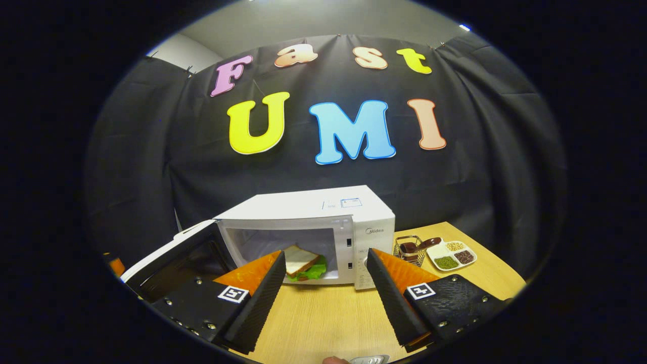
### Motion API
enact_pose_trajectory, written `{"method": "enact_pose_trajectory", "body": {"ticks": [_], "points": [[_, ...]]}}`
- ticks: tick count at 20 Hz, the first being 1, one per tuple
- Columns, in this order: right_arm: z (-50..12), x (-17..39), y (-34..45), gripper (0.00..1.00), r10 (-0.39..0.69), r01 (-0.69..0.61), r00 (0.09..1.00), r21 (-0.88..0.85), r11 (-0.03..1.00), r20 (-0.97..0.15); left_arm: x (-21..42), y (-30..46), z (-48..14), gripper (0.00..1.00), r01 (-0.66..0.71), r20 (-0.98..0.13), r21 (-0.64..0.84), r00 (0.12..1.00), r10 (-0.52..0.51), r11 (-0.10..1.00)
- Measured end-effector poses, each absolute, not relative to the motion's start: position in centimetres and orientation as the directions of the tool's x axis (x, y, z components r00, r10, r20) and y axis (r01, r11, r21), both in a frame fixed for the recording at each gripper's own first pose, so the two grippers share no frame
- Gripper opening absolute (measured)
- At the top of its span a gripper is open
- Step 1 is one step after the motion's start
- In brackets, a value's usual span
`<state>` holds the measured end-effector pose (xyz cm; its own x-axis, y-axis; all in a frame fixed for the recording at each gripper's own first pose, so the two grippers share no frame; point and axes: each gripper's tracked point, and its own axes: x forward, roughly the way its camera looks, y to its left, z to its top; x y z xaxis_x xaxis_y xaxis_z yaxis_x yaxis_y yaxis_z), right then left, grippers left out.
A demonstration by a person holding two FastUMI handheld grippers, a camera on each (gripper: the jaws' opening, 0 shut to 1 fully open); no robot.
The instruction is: Open the microwave oven with the left hand, put the food in, and close the microwave oven.
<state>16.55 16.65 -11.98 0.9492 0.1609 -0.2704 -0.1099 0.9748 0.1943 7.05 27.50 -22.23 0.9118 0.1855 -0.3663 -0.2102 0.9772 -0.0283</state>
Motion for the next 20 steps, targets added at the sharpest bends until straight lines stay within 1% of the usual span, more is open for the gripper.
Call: {"method": "enact_pose_trajectory", "body": {"ticks": [2,3,5,7,9,10,11,12,13,14,15,16,17,19,20], "points": [[-10.9,15.6,15.5,0.98,0.168,-0.121,0.952,0.188,0.975,-0.256,6.1,26.7,-24.0,0.95,-0.218,-0.406,-0.018,0.893,0.192,0.976],[-10.3,15.2,14.9,0.98,0.171,-0.128,0.954,0.179,0.975,-0.246,5.8,26.2,-24.7,0.92,-0.216,-0.417,-0.018,0.889,0.189,0.976],[-9.5,14.6,13.5,0.98,0.169,-0.14,0.961,0.143,0.98,-0.219,5.4,24.6,-25.4,0.66,-0.21,-0.437,-0.033,0.882,0.174,0.977],[-9.4,13.7,12.5,0.98,0.174,-0.15,0.96,0.122,0.981,-0.22,5.2,23.0,-25.9,0.39,-0.196,-0.452,-0.038,0.878,0.158,0.98],[-9.3,12.9,11.2,0.98,0.182,-0.158,0.959,0.123,0.98,-0.218,5.1,21.9,-26.5,0.36,-0.184,-0.466,-0.024,0.871,0.152,0.983],[-9.3,12.5,10.3,0.98,0.178,-0.154,0.96,0.12,0.981,-0.217,5.2,21.7,-26.4,0.22,-0.188,-0.467,-0.023,0.87,0.156,0.982],[-9.2,12.1,9.4,0.98,0.176,-0.153,0.96,0.12,0.981,-0.216,5.4,21.1,-26.1,0.11,-0.183,-0.467,-0.03,0.872,0.148,0.983],[-9.2,11.7,8.7,0.98,0.174,-0.15,0.961,0.122,0.981,-0.217,5.4,20.3,-26.0,0.11,-0.18,-0.464,-0.037,0.874,0.143,0.983],[-9.2,11.3,7.8,0.93,0.171,-0.146,0.961,0.124,0.981,-0.218,5.4,19.8,-25.7,0.11,-0.179,-0.459,-0.031,0.877,0.145,0.983],[-9.2,10.9,6.8,0.98,0.167,-0.143,0.961,0.124,0.982,-0.219,5.8,20.1,-25.6,0.11,-0.201,-0.448,-0.009,0.877,0.176,0.98],[-9.1,10.5,5.8,0.98,0.163,-0.138,0.962,0.122,0.983,-0.219,5.3,19.6,-25.2,0.07,-0.2,-0.447,0.002,0.876,0.18,0.98],[-9.0,10.2,4.7,0.98,0.159,-0.135,0.964,0.122,0.983,-0.215,5.1,19.3,-25.2,0.07,-0.198,-0.446,0.003,0.877,0.178,0.98],[-9.0,9.9,3.9,0.98,0.156,-0.131,0.965,0.123,0.984,-0.213,5.2,18.5,-25.1,0.06,-0.192,-0.446,-0.006,0.879,0.169,0.981],[-9.1,9.1,2.4,0.98,0.151,-0.125,0.965,0.129,0.984,-0.215,5.2,17.0,-25.2,0.07,-0.181,-0.449,-0.009,0.879,0.158,0.983],[-9.1,8.8,1.6,0.98,0.15,-0.124,0.964,0.133,0.983,-0.217,5.1,16.3,-25.1,0.06,-0.175,-0.448,0.006,0.88,0.159,0.984]]}}
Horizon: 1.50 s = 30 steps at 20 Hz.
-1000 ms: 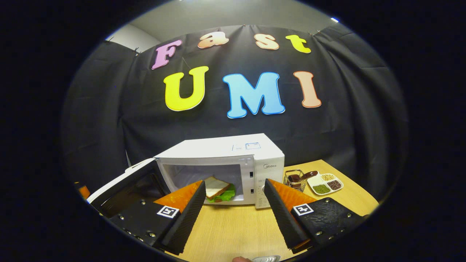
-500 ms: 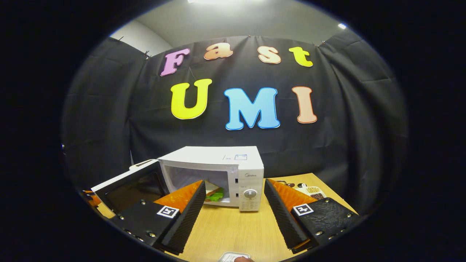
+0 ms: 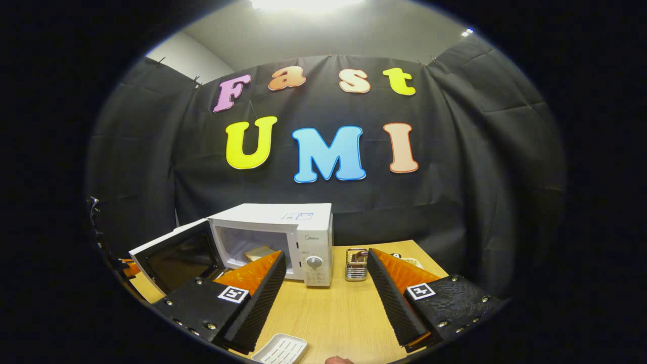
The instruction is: Open the microwave oven with the left hand, put the food in, and close the microwave oven.
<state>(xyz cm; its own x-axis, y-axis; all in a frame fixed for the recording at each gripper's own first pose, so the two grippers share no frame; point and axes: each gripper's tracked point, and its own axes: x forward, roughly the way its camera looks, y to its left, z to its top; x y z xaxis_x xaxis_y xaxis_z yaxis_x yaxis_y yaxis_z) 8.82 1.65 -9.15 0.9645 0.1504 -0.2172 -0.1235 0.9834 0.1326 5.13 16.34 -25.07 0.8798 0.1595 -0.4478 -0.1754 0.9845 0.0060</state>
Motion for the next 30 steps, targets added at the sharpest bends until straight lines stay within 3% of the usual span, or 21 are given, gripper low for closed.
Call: {"method": "enact_pose_trajectory", "body": {"ticks": [7,20,30], "points": [[-9.8,6.9,-1.1,0.98,0.155,-0.122,0.959,0.15,0.981,-0.238,6.1,9.0,-24.6,0.09,-0.066,-0.455,0.004,0.889,0.061,0.998],[-9.3,7.3,0.3,0.98,0.06,-0.024,0.969,0.149,0.988,-0.241,15.1,-6.8,-23.2,0.07,0.35,-0.398,-0.105,0.843,-0.362,0.931],[-9.6,8.7,-0.3,0.98,-0.054,0.089,0.963,0.121,0.989,-0.265,21.8,-12.2,-23.9,0.07,0.475,-0.365,-0.158,0.787,-0.498,0.866]]}}
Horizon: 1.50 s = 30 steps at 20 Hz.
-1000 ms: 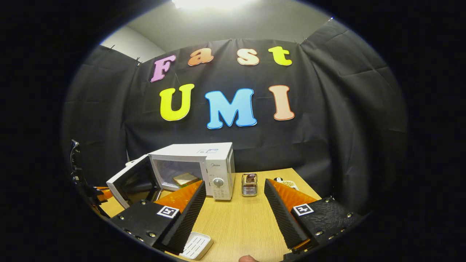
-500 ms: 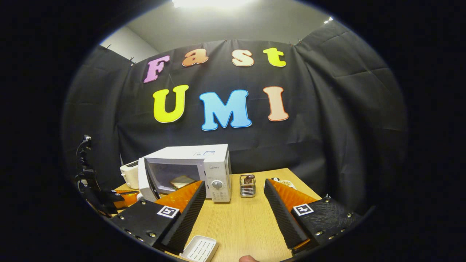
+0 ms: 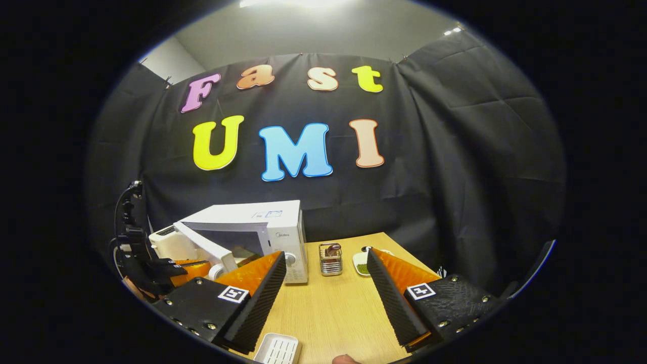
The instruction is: Open the microwave oven with the left hand, put the food in, and close the microwave oven.
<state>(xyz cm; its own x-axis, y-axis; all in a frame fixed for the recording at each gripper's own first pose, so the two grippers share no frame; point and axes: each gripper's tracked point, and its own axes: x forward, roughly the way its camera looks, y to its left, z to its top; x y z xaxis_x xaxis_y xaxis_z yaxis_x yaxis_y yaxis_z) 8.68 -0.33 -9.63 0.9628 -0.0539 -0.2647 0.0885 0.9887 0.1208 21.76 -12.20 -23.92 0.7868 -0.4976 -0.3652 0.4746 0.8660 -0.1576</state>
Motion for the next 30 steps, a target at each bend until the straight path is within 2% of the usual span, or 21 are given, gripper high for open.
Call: {"method": "enact_pose_trajectory", "body": {"ticks": [10,22,26,28,30], "points": [[-10.3,9.5,0.0,0.98,-0.12,0.151,0.948,0.083,0.985,-0.294,27.7,-15.2,-25.3,0.07,0.511,-0.347,-0.183,0.766,-0.542,0.84],[-11.0,9.1,-1.2,0.98,-0.188,0.211,0.931,0.043,0.977,-0.312,32.1,-16.2,-25.9,0.07,0.473,-0.349,-0.205,0.783,-0.516,0.857],[-10.8,8.9,-1.0,0.98,-0.182,0.204,0.932,0.036,0.978,-0.313,32.5,-16.2,-26.0,0.07,0.439,-0.343,-0.198,0.807,-0.481,0.877],[-10.9,8.9,-0.7,0.98,-0.169,0.19,0.934,0.038,0.981,-0.314,33.3,-15.9,-25.8,0.08,0.434,-0.358,-0.135,0.817,-0.452,0.891],[-10.8,8.7,0.0,0.98,-0.15,0.171,0.937,0.04,0.984,-0.315,33.2,-16.9,-25.1,0.07,0.445,-0.342,-0.155,0.813,-0.471,0.882]]}}
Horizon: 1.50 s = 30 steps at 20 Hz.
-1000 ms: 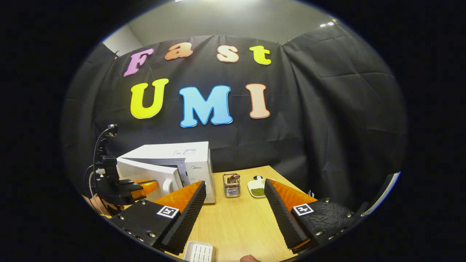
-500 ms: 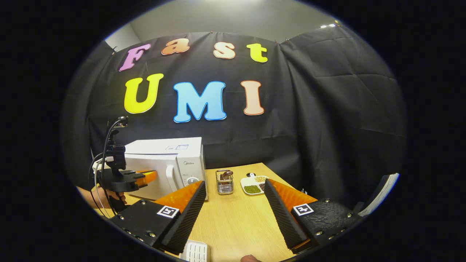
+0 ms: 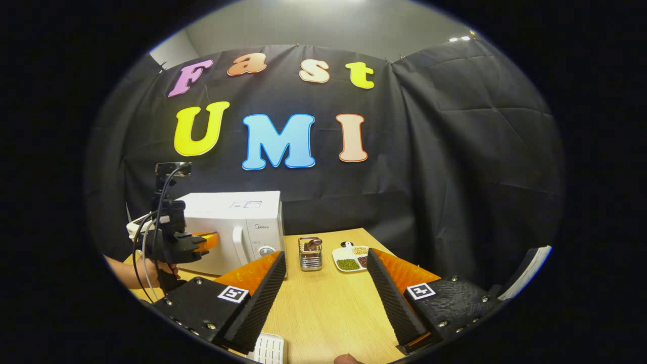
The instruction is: Open the microwave oven with the left hand, put the food in, and close the microwave oven.
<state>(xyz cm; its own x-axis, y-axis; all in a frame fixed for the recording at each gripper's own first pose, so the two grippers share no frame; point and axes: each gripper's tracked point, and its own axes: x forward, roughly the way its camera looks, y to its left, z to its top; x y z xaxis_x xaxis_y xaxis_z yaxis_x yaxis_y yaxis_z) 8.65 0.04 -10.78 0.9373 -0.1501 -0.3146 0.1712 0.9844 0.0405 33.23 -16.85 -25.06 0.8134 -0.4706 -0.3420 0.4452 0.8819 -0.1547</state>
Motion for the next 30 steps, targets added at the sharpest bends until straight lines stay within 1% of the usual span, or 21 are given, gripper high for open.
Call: {"method": "enact_pose_trajectory", "body": {"ticks": [3,6,8,11,13,16,17,19,21,23,24,25,26,29,30], "points": [[-10.7,8.5,1.1,0.98,-0.117,0.138,0.943,0.046,0.989,-0.311,33.0,-16.7,-23.2,0.07,0.44,-0.319,-0.094,0.836,-0.446,0.893],[-10.5,8.3,2.1,0.98,-0.076,0.1,0.949,0.065,0.993,-0.305,31.1,-16.5,-20.6,0.06,0.447,-0.282,-0.108,0.843,-0.459,0.888],[-9.8,8.3,2.8,0.98,-0.037,0.064,0.957,0.083,0.995,-0.286,29.1,-15.9,-19.0,0.08,0.445,-0.263,-0.11,0.849,-0.458,0.889],[-9.0,7.8,3.6,0.98,0.051,-0.027,0.963,0.095,0.995,-0.266,25.7,-13.8,-16.6,0.07,0.404,-0.247,-0.089,0.877,-0.413,0.911],[-8.3,7.3,3.3,0.98,0.092,-0.071,0.964,0.091,0.993,-0.25,23.6,-12.2,-14.3,0.07,0.371,-0.221,-0.058,0.901,-0.374,0.927],[-7.2,6.7,3.2,0.98,0.147,-0.125,0.966,0.112,0.986,-0.214,20.9,-9.8,-12.5,0.07,0.305,-0.212,-0.047,0.927,-0.308,0.951],[-7.0,6.3,3.0,0.98,0.158,-0.135,0.964,0.116,0.984,-0.213,20.0,-9.1,-11.8,0.08,0.28,-0.212,-0.056,0.935,-0.285,0.958],[-6.3,5.5,2.7,0.98,0.177,-0.152,0.964,0.135,0.979,-0.198,17.9,-7.6,-10.2,0.07,0.233,-0.2,-0.066,0.949,-0.241,0.97],[-5.6,4.8,2.7,0.98,0.205,-0.18,0.961,0.146,0.973,-0.184,15.5,-6.1,-8.7,0.07,0.188,-0.19,-0.052,0.962,-0.194,0.981],[-4.5,4.5,2.8,0.98,0.231,-0.213,0.959,0.121,0.97,-0.164,12.9,-4.6,-6.9,0.07,0.152,-0.169,-0.047,0.973,-0.157,0.987],[-4.1,4.5,2.6,0.98,0.227,-0.213,0.962,0.1,0.972,-0.154,11.6,-4.0,-6.1,0.07,0.138,-0.161,-0.044,0.977,-0.143,0.99],[-3.7,4.4,2.4,0.93,0.229,-0.218,0.963,0.093,0.972,-0.145,10.3,-3.4,-5.2,0.07,0.127,-0.155,-0.037,0.979,-0.131,0.991],[-3.2,4.1,3.0,0.98,0.242,-0.23,0.961,0.098,0.968,-0.133,8.9,-2.8,-4.4,0.07,0.118,-0.146,-0.03,0.982,-0.121,0.993],[-2.3,3.6,3.7,0.98,0.249,-0.24,0.962,0.092,0.966,-0.112,5.7,-0.7,-2.3,0.06,0.092,-0.115,-0.015,0.989,-0.093,0.996],[-2.2,3.3,3.9,0.98,0.249,-0.239,0.963,0.091,0.967,-0.109,4.8,0.1,-2.0,0.07,0.08,-0.113,-0.013,0.99,-0.081,0.997]]}}
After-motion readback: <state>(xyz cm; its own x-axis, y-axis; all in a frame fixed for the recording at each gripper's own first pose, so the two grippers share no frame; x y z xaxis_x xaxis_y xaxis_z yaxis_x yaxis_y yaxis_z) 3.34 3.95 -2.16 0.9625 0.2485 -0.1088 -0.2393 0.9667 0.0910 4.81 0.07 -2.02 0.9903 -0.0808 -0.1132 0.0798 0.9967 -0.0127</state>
